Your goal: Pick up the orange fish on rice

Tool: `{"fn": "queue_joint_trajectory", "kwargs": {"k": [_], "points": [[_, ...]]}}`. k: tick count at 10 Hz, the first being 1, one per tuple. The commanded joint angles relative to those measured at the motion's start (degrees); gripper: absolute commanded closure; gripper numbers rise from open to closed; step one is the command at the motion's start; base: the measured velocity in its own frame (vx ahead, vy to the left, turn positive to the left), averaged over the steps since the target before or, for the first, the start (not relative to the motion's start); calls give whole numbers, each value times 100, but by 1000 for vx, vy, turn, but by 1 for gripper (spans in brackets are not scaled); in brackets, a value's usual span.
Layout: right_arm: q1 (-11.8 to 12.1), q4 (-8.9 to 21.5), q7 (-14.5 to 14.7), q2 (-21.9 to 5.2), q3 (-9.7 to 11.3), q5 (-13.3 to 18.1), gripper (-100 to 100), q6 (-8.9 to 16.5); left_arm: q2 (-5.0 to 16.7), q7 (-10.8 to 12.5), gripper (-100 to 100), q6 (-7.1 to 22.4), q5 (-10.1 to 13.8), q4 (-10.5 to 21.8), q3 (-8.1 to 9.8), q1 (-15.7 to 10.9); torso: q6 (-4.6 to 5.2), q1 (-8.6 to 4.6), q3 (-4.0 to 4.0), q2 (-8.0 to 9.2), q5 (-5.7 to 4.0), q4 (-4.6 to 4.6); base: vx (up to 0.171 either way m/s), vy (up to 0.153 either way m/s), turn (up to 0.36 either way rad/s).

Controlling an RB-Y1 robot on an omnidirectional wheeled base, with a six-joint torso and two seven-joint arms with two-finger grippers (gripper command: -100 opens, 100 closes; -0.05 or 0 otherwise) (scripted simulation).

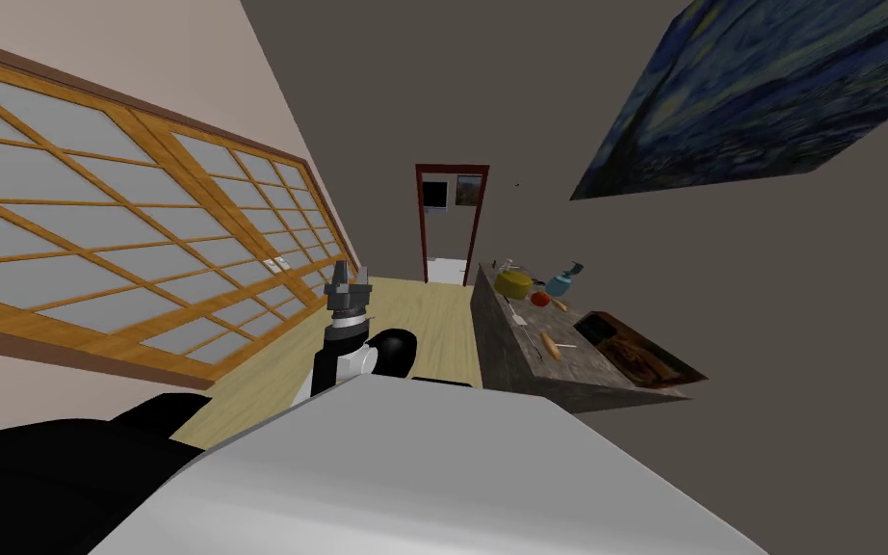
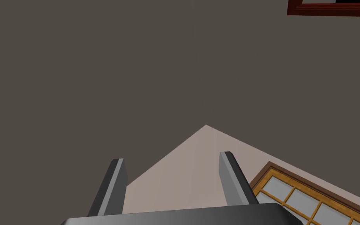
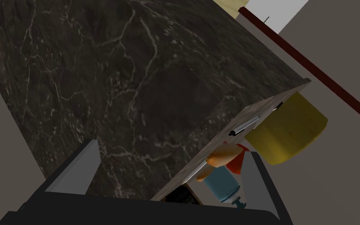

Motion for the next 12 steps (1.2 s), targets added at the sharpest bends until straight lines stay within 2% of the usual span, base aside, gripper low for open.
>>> {"fn": "queue_joint_trajectory", "kwargs": {"k": [1, 2, 3, 4, 6, 7, 9, 10, 11, 12], "points": [[286, 178, 25, -184, -40, 8, -100, 46, 0, 0, 0, 0, 0, 0, 0, 0, 0, 0, 0, 0, 0, 0, 54, 28, 325], [343, 178, 25, -184, -40, 8, -100, 46, 0, 0, 0, 0, 0, 0, -1, -1, -5, -5, -1, -3, -1, 0, 45, 14, 155], [586, 323, 50, -350, -69, 15, -100, 88, 0, 0, 0, 0, 0, 0, 0, 0, 0, -7, 0, -1, -1, 0, 48, 27, 283], [597, 323, 50, -350, -69, 15, -100, 88, 0, 0, 0, 0, 0, 0, 0, -1, -4, -2, -1, -2, 0, 0, 47, 19, 158], [981, 609, 97, -699, -124, 19, -100, 149, 0, 0, 0, 0, 0, 0, -1, -1, -7, -9, -2, -3, -2, -1, 70, 28, 394], [1055, 609, 97, -699, -124, 19, -100, 149, 0, 0, 0, 0, 0, 0, 0, 0, -4, -6, -8, -15, -2, -3, 78, 10, 129], [1415, 887, 142, -1075, -175, 13, -100, 180, 0, 0, 0, 0, 0, 0, 0, 0, -4, -8, -6, -10, -2, -2, 73, 8, 347], [1439, 887, 142, -1075, -175, 13, -100, 180, 1, 0, 0, 0, 0, 0, 0, 0, -6, -14, -9, -15, -3, -3, 71, -11, 194], [1602, 1021, 163, -1272, -198, 6, -100, 185, 1, 0, 0, 0, 0, 0, 1, 1, 1, -13, -7, -12, -4, -2, 53, -60, 241], [1602, 1021, 163, -1272, -198, 6, -100, 185, 1, 0, 0, 0, 0, 0, 1, 0, -4, -31, -4, -7, -7, -1, 36, -40, 146]]}}
